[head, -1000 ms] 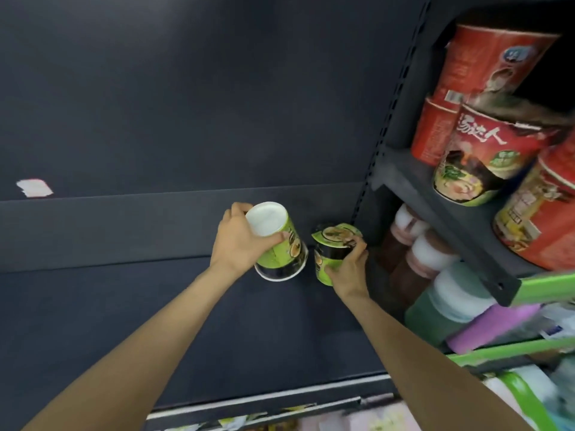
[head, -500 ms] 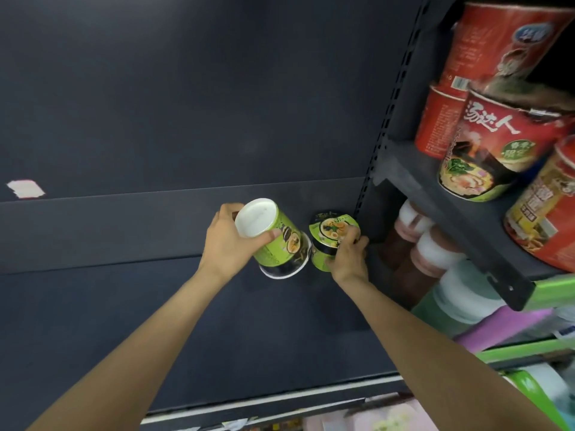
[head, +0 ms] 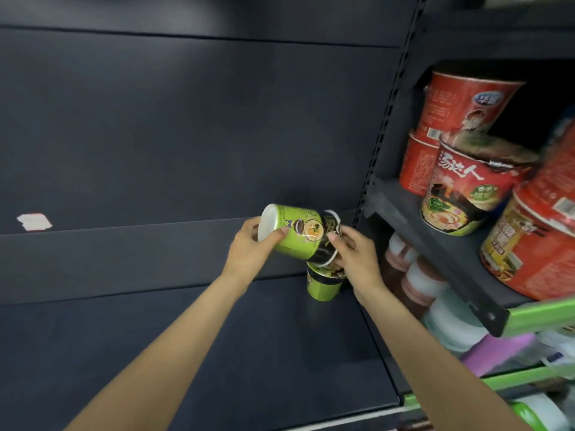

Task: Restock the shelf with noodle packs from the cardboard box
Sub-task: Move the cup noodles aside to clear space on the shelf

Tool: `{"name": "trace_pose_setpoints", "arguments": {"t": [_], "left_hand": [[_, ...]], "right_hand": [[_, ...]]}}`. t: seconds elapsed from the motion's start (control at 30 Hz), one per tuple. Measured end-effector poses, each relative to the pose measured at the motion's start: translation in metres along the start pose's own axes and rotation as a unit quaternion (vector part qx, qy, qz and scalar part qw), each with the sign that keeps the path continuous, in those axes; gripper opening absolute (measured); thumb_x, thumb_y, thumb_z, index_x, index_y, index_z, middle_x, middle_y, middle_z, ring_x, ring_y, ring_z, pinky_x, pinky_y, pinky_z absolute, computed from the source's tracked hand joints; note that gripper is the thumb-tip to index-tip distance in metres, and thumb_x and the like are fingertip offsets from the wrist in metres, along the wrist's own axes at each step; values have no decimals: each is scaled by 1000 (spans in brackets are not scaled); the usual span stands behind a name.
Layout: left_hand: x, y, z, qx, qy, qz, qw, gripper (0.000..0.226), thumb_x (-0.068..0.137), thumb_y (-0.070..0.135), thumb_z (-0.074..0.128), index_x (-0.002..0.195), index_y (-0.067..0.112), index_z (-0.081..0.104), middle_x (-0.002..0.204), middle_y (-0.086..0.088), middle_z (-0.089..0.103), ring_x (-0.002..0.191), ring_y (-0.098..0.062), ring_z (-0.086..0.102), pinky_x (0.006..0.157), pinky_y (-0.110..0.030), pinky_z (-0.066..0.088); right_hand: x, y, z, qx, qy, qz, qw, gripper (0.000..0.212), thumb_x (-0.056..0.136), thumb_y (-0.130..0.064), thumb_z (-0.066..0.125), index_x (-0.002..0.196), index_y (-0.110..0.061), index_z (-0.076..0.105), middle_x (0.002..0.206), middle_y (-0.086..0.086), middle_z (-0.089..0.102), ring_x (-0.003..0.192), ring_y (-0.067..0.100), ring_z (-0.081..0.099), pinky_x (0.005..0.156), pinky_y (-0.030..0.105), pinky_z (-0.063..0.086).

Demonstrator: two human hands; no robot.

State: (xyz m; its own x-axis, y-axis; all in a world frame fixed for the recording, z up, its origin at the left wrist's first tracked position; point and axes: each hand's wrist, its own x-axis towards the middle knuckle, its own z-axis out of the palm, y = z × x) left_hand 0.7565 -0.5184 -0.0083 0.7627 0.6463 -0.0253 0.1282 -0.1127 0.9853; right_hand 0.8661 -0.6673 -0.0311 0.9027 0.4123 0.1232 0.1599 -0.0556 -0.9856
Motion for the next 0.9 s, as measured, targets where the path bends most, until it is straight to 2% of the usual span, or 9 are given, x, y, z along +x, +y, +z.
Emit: {"name": "trace_pose_setpoints", "arguments": {"t": [0.1,0.17,0.27,0.37,0.5,0.6,0.7,0.77,0.9], "left_hand": [[5,2,10,52,-41,33,997,25,83,21,69,108,21,65,98,10,69,78,7,63,66,-3,43],[11,1,19,59,-28,20,998,28,83,15,69,111,16,67,96,5,69,84,-4,65,76,-14,49],[18,1,35,-3,-33,-24,999,46,83,6,68,126,10,53,96,-6,66,93,-24,67,89,-40,54],[23,-7,50,5,-73,-46,996,57,83,6,67,136,17,47,94,-9,65,96,-24,66,90,-38,54],[36,-22,59,59,-121,-59,989,48,85,21,66,132,24,54,123,-9,63,114,-20,58,102,-38,46],[39,-17,63,-2,-129,-74,989,40,94,13,53,134,18,52,114,-12,66,103,-21,61,96,-34,49],[39,-13,64,-71,-158,-69,982,40,99,7,40,137,17,46,102,-10,61,93,-19,56,79,-23,50],[37,-9,62,-99,-176,-62,977,40,100,6,36,137,20,43,107,-7,59,90,-14,59,70,-14,51],[38,-5,61,-123,-191,-80,971,41,102,13,31,140,25,39,118,-1,59,108,-20,62,69,-15,51]], "right_hand": [[6,-14,-10,6,47,-34,998,21,88,-10,62,96,-27,69,94,-3,71,92,13,66,86,36,53],[10,-22,-15,-56,64,-74,994,27,88,-8,61,113,-17,67,103,-1,71,96,11,65,89,30,51],[12,-31,-19,-224,101,-138,959,32,90,-14,60,121,-19,63,113,2,67,103,19,61,92,32,47],[10,-35,-18,-352,101,-220,904,36,88,-15,61,124,-21,62,118,0,65,103,25,56,86,36,46],[19,-27,-11,-440,63,-291,847,34,79,-15,71,112,-21,70,110,-6,70,90,26,60,77,42,52],[23,-14,-10,-491,56,-293,818,35,68,-16,80,102,-23,73,99,-8,72,77,25,61,66,36,52],[24,-10,-9,-501,69,-290,812,35,67,-20,81,101,-24,74,96,-8,72,77,26,61,66,34,49],[27,-10,-8,-515,71,-295,801,35,67,-22,81,101,-24,73,94,-6,70,79,26,61,67,35,48],[29,-16,-6,-542,-17,-254,801,43,84,-23,66,126,-24,59,118,-2,59,109,26,51,85,40,44]]}}
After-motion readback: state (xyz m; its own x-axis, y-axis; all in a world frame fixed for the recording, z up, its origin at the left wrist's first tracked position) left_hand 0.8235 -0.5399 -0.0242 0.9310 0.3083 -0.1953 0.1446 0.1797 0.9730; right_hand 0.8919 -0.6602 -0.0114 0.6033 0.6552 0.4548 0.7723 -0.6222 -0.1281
